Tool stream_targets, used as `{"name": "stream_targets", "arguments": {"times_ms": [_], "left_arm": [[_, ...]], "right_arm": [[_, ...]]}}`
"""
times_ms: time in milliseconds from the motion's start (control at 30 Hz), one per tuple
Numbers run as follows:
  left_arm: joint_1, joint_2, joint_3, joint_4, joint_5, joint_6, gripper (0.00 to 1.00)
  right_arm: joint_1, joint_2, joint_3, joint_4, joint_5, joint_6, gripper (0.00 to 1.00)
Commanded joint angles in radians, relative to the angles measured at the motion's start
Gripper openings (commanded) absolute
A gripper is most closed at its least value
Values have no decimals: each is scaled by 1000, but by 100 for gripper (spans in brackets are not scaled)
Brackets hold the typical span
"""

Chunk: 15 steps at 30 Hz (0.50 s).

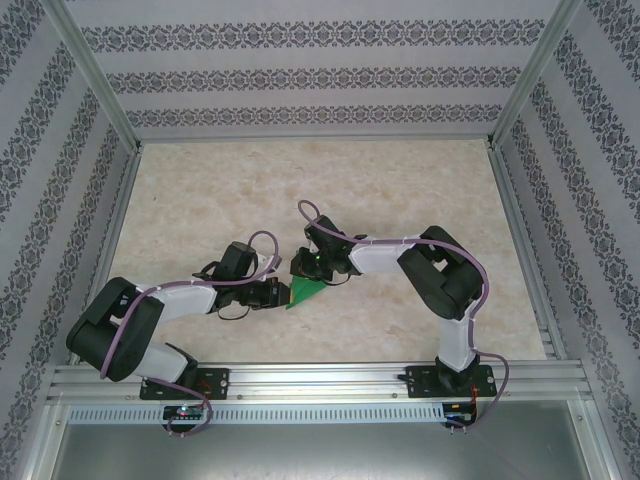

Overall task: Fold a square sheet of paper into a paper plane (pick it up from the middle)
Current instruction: Fourth fold the wing at the center of the table.

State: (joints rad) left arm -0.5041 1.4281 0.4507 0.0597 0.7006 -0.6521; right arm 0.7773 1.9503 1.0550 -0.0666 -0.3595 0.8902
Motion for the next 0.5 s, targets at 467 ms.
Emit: {"name": "stream_targets", "arguments": {"times_ms": [467], "left_arm": [[6,-88,8,-58,3,48,23]], "right_arm": [[28,99,-37,-128,62,-14,18]]}}
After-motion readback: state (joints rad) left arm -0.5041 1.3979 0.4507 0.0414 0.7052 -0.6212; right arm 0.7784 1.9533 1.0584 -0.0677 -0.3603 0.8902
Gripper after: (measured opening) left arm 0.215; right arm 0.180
